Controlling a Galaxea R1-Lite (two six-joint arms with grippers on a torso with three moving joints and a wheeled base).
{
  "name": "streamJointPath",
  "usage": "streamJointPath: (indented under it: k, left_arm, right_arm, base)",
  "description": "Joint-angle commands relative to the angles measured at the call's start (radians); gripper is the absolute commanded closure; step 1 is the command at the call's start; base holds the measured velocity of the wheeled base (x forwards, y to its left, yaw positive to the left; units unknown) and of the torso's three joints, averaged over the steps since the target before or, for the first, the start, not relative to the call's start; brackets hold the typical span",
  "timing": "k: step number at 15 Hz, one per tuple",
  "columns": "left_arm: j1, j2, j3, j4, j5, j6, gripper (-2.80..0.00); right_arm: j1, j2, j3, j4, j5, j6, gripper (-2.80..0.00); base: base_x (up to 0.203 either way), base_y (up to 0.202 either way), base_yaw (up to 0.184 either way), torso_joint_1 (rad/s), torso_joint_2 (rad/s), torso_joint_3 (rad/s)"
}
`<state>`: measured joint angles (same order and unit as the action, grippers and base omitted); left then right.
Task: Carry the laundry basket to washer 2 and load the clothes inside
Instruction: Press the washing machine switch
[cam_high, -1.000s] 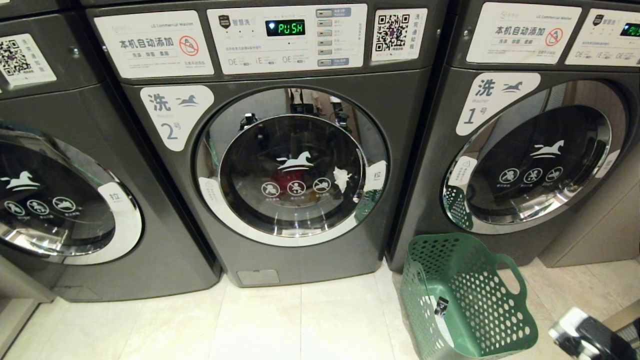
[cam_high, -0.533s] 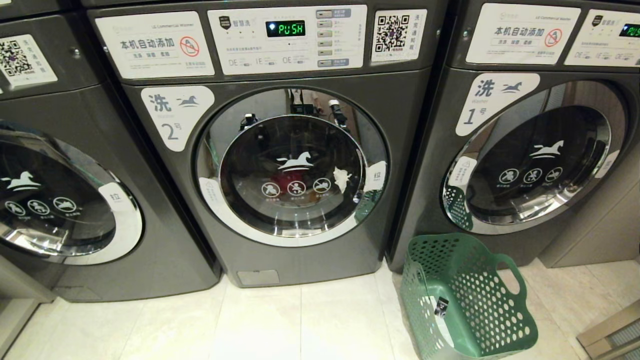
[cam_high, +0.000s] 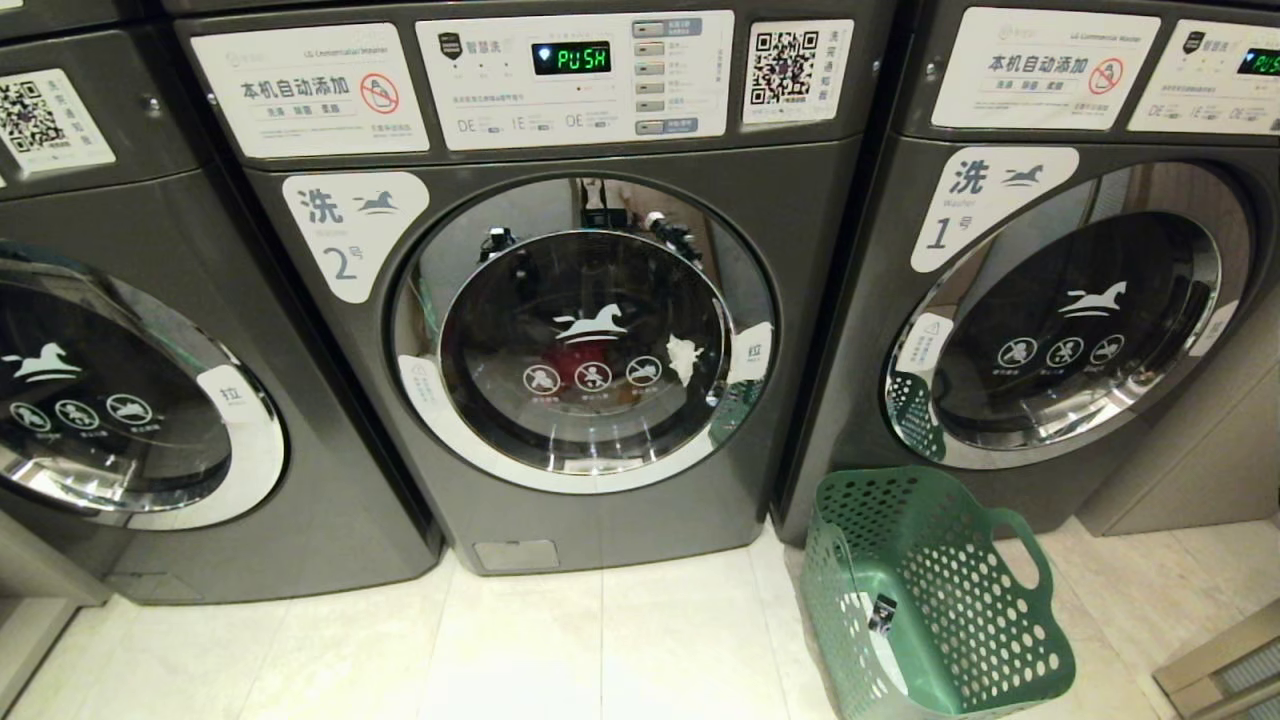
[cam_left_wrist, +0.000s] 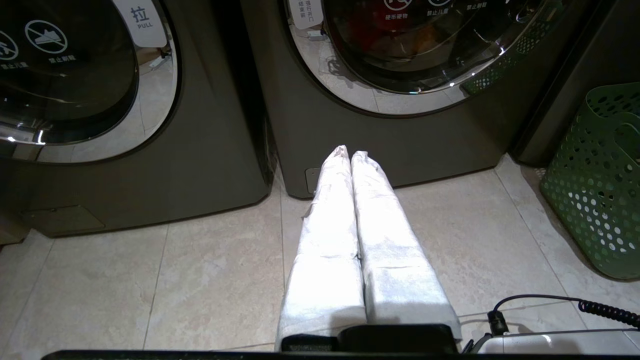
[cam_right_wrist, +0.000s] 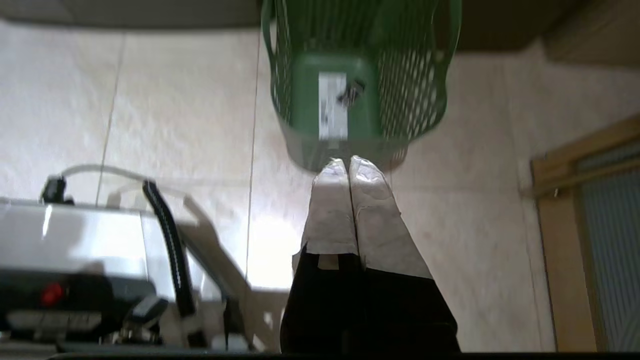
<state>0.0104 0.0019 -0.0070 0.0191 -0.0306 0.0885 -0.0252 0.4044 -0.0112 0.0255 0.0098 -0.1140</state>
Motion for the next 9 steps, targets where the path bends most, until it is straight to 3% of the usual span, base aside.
streamJointPath:
  k: [1,3,9]
  left_arm:
    - [0.000,0.000,0.000,-0.001,0.000,0.000,0.00]
    - [0.000,0.000,-0.001,-0.001,0.000,0.000,0.00]
    - [0.000,0.000,0.005,-0.008,0.009,-0.003,0.00]
  right_arm:
    - [0.009,-0.277,0.003,-0.004,0.007,-0.009,0.00]
    - [0.022,-0.395,0.008,-0.016,0.020,-0.033,0.00]
    - [0.030,-0.404,0.011,-0.027,0.029,-0.050,0.00]
  base:
    - [0.000,0.000,0.000,0.000,0.00,0.000]
    - [0.000,0.000,0.000,0.000,0.00,0.000]
    - [0.000,0.000,0.000,0.000,0.00,0.000]
